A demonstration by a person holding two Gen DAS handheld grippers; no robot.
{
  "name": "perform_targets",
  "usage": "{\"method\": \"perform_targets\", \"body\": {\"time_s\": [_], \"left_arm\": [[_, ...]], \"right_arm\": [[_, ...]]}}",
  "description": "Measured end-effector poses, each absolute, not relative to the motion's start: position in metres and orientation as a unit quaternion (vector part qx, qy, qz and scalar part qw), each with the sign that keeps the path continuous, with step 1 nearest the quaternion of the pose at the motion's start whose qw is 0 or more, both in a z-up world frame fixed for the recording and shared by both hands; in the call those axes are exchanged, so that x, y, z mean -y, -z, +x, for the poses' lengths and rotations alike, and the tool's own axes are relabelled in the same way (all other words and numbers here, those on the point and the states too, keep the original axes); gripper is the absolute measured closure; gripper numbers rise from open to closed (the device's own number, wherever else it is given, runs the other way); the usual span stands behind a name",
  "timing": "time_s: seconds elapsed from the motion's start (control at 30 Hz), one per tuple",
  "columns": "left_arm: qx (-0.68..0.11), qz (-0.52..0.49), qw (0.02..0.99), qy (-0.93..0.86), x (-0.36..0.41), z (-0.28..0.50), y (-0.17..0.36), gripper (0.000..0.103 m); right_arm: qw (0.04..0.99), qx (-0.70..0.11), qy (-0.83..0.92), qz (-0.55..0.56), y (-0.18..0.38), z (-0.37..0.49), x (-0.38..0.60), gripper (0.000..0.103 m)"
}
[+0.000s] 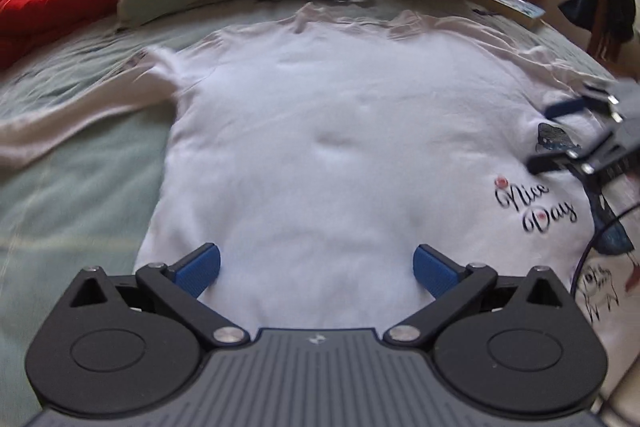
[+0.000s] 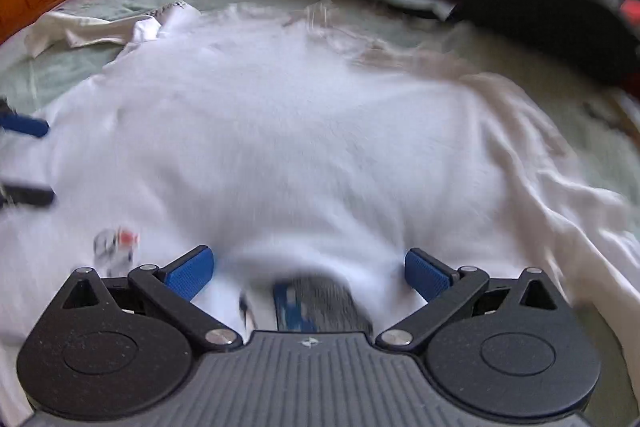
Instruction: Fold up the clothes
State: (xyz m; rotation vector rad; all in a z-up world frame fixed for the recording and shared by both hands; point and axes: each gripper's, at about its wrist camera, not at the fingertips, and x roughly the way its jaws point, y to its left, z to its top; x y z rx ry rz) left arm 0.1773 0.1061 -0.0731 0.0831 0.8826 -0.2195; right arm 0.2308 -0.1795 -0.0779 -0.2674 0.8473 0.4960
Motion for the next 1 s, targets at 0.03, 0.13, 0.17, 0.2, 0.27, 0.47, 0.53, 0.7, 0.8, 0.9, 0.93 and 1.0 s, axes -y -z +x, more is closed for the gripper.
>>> {"method": "perform_targets", "body": {"time_s": [0.03,0.13,0.17,0.2,0.27,0.47,0.53,0.7,0.8,0.9,0.93,1.0], "left_arm": [[-0.426,0.038,0.898,0.102,-0.109,0.170,0.073,0.001],[-0.424,0.041,0.900,0.094,-0.106,0.158,0.067,0.001],[-0.421,0.043,0.901,0.100,-0.101,0.155,0.062,0.001],[-0.411,0.047,0.904,0.107,-0.095,0.155,0.056,0.001],[-0.387,0.056,0.912,0.124,-0.079,0.151,0.046,0.001],[-0.408,0.048,0.901,0.141,-0.049,0.154,0.070,0.001],[-0.408,0.043,0.902,0.137,-0.051,0.149,0.079,0.001],[-0.401,0.021,0.907,0.130,-0.053,0.145,0.068,0.001],[-0.385,0.008,0.911,0.146,-0.040,0.148,0.054,0.001],[-0.373,0.011,0.913,0.166,-0.022,0.151,0.047,0.001],[-0.377,0.015,0.910,0.170,-0.015,0.152,0.049,0.001],[-0.394,0.020,0.903,0.169,-0.007,0.154,0.059,0.001]], "right_arm": [[0.877,-0.405,-0.231,-0.117,0.078,0.223,0.185,0.000],[0.887,-0.397,-0.223,-0.082,0.079,0.209,0.197,0.000],[0.887,-0.393,-0.225,-0.087,0.080,0.208,0.197,0.000],[0.887,-0.393,-0.225,-0.093,0.080,0.210,0.195,0.000],[0.883,-0.406,-0.217,-0.091,0.074,0.216,0.191,0.000],[0.885,-0.413,-0.209,-0.055,0.071,0.197,0.205,0.000],[0.886,-0.412,-0.204,-0.057,0.073,0.183,0.216,0.000],[0.897,-0.401,-0.185,-0.004,0.062,0.161,0.257,0.000],[0.910,-0.382,-0.156,0.044,0.051,0.165,0.286,0.000],[0.916,-0.372,-0.133,0.071,0.044,0.172,0.305,0.000],[0.918,-0.368,-0.129,0.076,0.042,0.173,0.310,0.000],[0.920,-0.363,-0.125,0.083,0.040,0.175,0.318,0.000]]}}
